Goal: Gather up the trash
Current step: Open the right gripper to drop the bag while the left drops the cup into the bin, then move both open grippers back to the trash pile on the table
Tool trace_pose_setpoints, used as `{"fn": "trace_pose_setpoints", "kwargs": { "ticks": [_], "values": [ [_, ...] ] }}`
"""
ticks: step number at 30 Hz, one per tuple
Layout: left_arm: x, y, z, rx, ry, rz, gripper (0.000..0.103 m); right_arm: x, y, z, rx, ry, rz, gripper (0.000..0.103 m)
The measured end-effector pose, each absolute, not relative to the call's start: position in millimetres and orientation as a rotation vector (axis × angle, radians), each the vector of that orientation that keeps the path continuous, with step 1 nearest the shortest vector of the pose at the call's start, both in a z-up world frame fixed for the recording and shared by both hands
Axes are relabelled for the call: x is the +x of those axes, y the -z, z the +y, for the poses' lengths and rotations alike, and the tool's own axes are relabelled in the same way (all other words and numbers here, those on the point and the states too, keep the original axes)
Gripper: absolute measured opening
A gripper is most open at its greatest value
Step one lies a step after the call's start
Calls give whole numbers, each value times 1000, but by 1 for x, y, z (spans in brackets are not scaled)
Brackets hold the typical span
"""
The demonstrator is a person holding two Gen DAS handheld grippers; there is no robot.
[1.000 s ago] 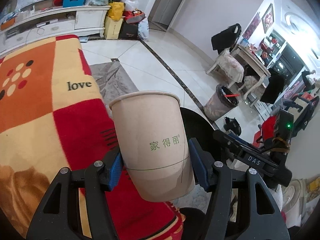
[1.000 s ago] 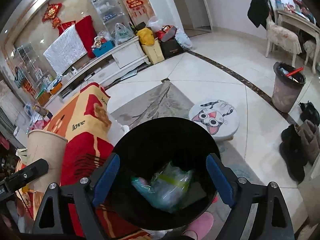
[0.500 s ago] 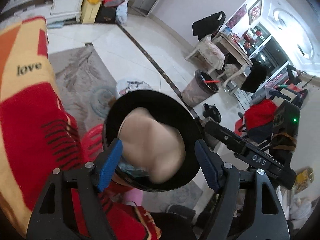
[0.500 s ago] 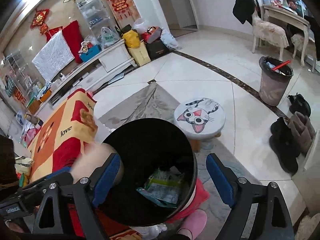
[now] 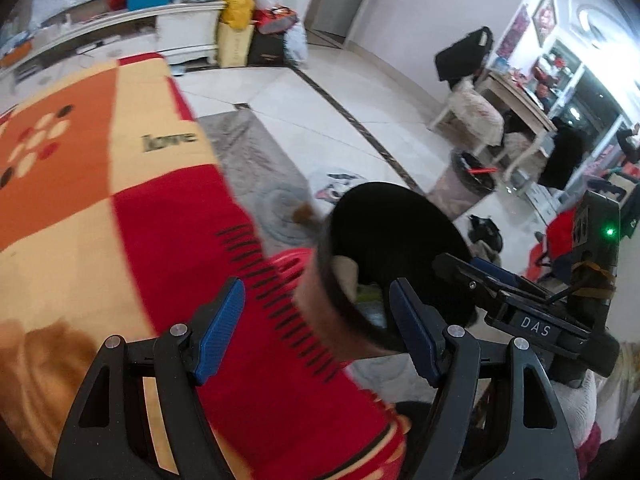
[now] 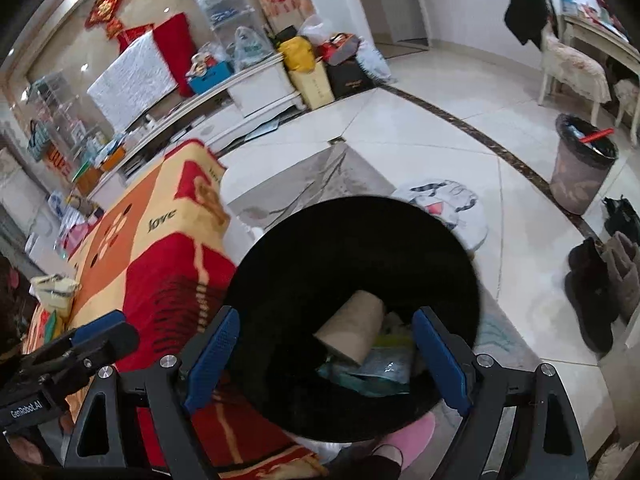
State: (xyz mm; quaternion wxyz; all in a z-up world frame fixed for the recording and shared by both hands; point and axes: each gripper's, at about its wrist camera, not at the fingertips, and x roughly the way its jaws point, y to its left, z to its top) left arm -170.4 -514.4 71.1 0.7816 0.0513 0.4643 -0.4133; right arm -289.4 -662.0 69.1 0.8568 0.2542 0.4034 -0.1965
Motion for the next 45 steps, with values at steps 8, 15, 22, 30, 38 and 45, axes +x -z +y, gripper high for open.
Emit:
{"fn": "trace_pose_setpoints", "kwargs": {
  "ticks": [8,15,22,30,38,45],
  "values": [
    [-166,-74,-466,108,772,964,74,-266,-74,-620,497,332,862,86],
    [-161,-81,-411,77,695,946,74,-241,-79,-572,453,232,875,86],
    [-154,-89,-342,18,597,940,74,-205,-74,-515,405,99,916,86],
    [-136,-100,-242,-56,427,914,74,-165,-72,-442,351,-64,949,86],
    [-105,-91,-149,-139,251,934,74,-115,-80,-369,302,-210,967,86],
    [-72,-75,-109,-239,274,971,74,-56,-78,-305,237,-312,1004,86]
  ]
}}
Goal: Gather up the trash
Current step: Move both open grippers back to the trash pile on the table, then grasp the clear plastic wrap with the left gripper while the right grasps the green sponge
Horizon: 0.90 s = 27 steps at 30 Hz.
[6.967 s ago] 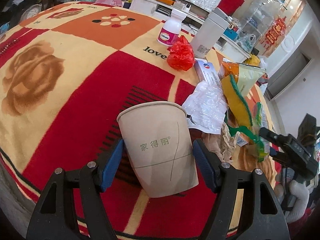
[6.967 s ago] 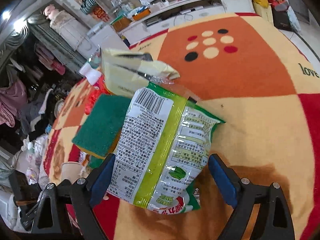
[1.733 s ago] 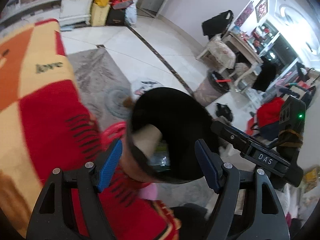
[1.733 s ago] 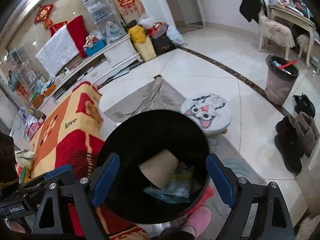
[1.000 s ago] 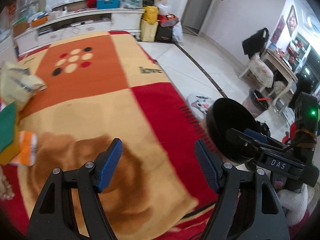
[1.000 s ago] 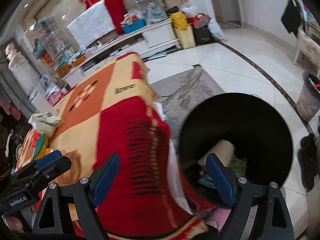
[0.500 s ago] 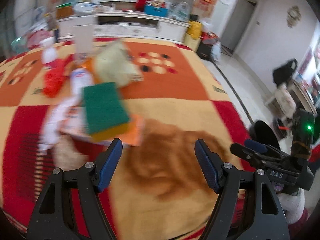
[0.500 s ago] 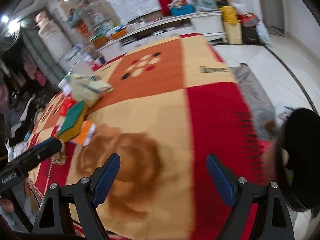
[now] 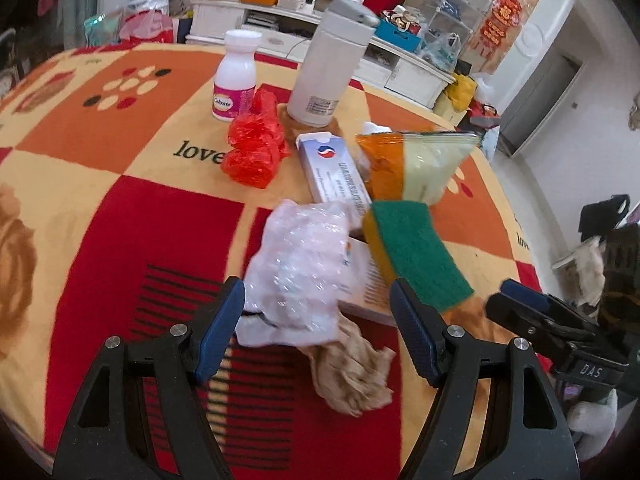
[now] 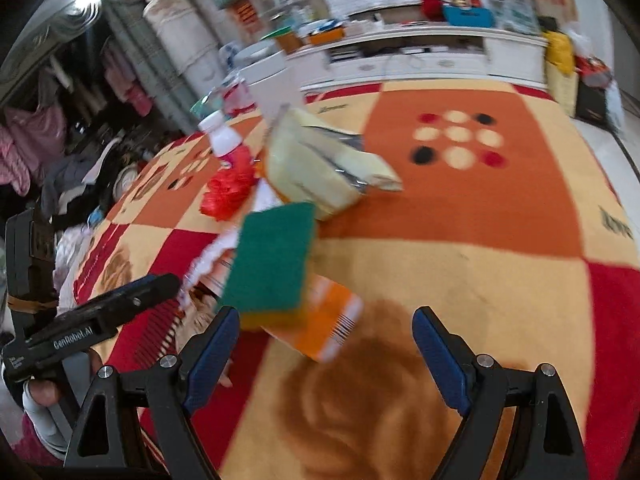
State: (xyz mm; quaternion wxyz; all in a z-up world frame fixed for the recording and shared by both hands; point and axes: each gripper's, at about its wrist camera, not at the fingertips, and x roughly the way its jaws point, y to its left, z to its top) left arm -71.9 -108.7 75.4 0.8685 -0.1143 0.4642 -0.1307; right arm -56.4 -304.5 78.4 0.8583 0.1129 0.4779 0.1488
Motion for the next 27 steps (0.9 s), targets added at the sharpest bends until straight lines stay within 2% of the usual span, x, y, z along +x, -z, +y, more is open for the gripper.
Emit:
{"fn": "trace_pose_setpoints", "kwargs": {
  "ticks": [13,14,15,16,18,19,24,27],
  "values": [
    [-34,-39,-103,-242,336,1062,74,-16,-51,-261,130,-323,1091,86],
    [-34,-38,-103,-239,343,1062,73,-15,-49,-262,134,-328,1093,85],
    [-35,-38,-102,-234,346,1054,73,-14,-47,-264,151,-344,1090,76],
    [-37,-38,-102,-227,350,1045,63,-13,-46,-266,165,-352,1088,66],
    [-40,-39,-100,-223,352,1042,60,-14,-46,-271,190,-354,1081,61],
    [-41,-40,-97,-232,350,1042,52,-15,-47,-275,203,-355,1074,59],
    [-49,-49,-83,-245,314,1004,38,-34,-66,-291,220,-353,1016,58],
    [-58,-59,-85,-240,325,979,38,-49,-75,-301,223,-352,989,58]
  ]
}}
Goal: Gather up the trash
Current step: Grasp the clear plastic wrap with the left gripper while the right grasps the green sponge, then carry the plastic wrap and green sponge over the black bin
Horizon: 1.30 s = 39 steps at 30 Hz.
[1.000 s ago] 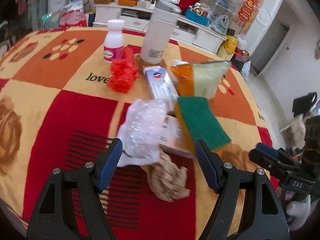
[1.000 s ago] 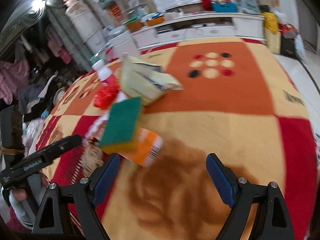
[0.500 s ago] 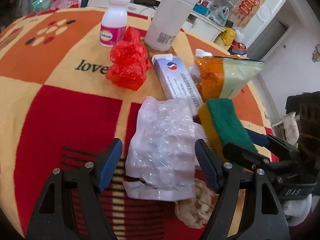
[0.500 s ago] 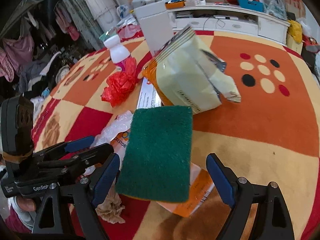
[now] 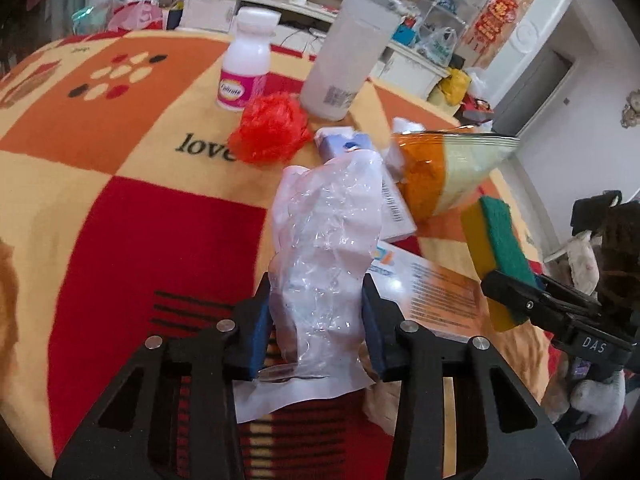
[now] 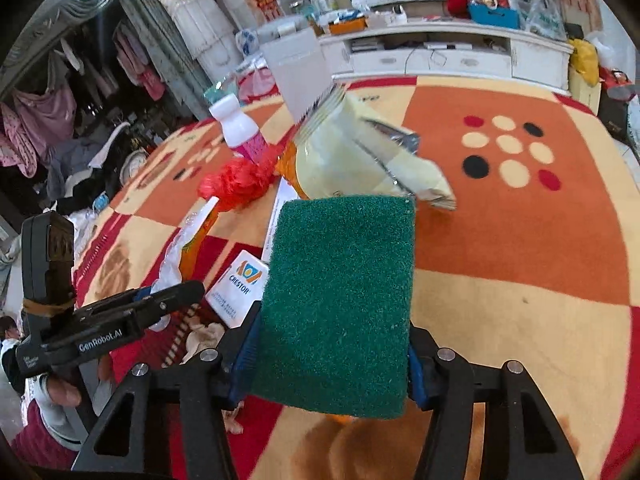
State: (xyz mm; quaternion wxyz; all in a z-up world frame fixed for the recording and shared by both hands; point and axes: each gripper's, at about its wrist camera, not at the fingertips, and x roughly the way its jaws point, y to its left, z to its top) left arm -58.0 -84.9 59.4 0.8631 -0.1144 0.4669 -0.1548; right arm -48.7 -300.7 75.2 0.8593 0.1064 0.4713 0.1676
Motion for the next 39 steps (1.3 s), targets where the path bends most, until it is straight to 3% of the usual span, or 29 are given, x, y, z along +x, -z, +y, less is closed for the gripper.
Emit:
{"fn": "trace_pose_setpoints", "kwargs": {
  "ticks": [11,39],
  "values": [
    [-104,-96,-139,-119,353,876,38,-103,-89,-335,227,-296,950,58],
    [-150,-101,-289,64,523,864,38,-189,-92,-458,360,-69,904,58]
  ]
}}
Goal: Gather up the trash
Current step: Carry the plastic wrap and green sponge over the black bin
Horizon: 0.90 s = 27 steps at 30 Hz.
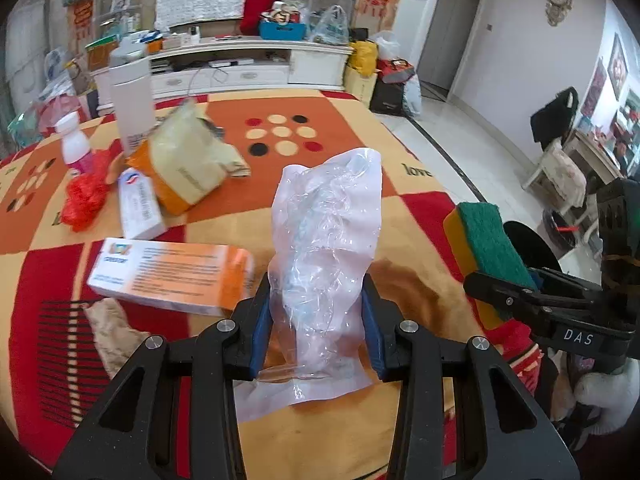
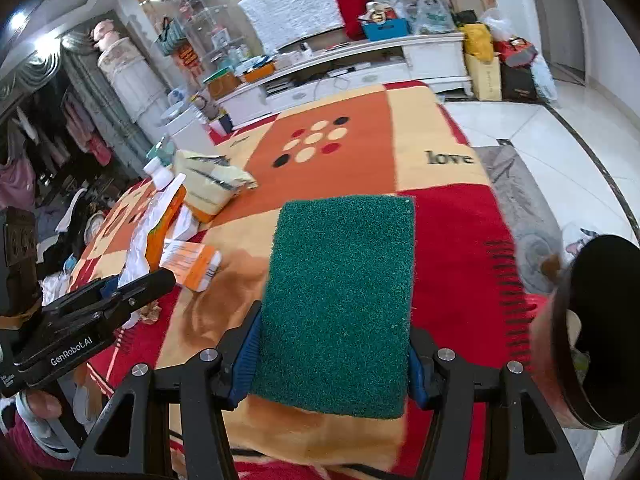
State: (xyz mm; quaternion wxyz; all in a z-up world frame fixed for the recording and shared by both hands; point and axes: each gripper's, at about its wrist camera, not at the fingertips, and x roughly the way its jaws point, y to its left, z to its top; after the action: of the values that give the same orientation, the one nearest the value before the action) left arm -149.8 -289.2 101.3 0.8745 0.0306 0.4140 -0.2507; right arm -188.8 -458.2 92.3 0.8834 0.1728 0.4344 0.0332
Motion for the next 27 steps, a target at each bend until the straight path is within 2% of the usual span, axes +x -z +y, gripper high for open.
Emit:
{"fn": "trace_pose_setpoints", "kwargs": {
  "ticks": [27],
  "values": [
    [-171,-88,-410,164,727,895,38,-257,-87,-579,485,186,874,58]
  ]
}}
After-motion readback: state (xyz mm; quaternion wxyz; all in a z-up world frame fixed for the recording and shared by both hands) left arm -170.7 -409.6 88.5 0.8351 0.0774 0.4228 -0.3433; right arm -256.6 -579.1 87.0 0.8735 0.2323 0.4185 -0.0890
